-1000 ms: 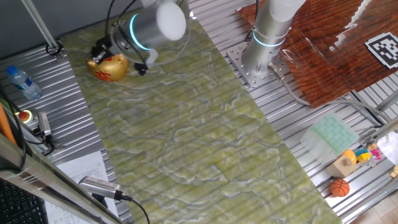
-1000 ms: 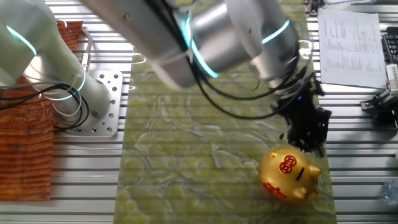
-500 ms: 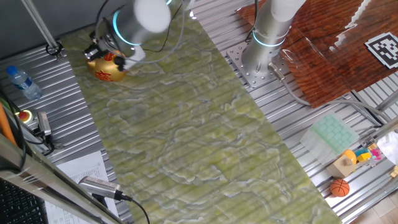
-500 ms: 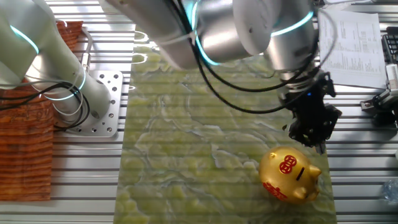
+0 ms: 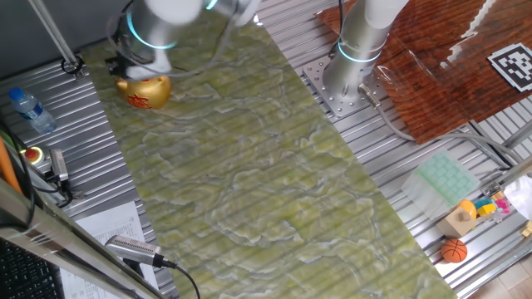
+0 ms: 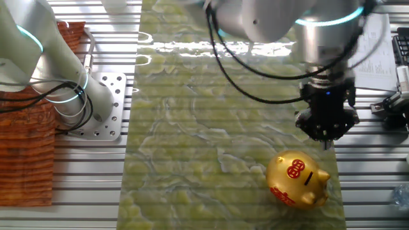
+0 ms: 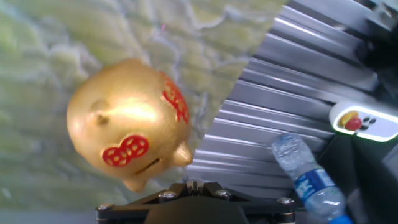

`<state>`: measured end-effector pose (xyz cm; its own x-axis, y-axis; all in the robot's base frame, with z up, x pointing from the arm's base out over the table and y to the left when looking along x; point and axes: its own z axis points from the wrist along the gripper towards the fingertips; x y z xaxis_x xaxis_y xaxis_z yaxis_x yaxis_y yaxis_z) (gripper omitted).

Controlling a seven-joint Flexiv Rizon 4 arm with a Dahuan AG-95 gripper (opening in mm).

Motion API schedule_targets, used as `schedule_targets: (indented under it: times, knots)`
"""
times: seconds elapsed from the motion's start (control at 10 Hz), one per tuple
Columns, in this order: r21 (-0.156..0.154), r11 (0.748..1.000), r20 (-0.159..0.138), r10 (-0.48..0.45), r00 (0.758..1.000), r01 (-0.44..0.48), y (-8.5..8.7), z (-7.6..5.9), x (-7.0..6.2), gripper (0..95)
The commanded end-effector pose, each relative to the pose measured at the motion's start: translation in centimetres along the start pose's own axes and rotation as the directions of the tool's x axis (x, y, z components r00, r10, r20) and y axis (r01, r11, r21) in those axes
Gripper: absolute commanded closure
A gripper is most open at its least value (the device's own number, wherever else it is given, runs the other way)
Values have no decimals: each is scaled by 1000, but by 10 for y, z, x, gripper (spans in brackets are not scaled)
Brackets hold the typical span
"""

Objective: Drop coins into a piggy bank

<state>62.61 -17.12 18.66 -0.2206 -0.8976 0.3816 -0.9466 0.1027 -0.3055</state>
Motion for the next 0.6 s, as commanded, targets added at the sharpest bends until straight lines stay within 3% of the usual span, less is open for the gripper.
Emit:
schedule_targets:
  times: [0.1,0.2,0.3,0.5,0.6]
  knots:
    - [-278,714,48,678,733,-642,4,-10,-6,950]
    - [-336,598,20,776,630,-727,5,-11,-6,950]
    - [-369,508,-2,837,547,-778,5,-11,-6,950]
    - [-447,312,-57,925,375,-838,6,-14,-6,950]
    - [-484,201,-95,956,279,-852,9,-19,-7,950]
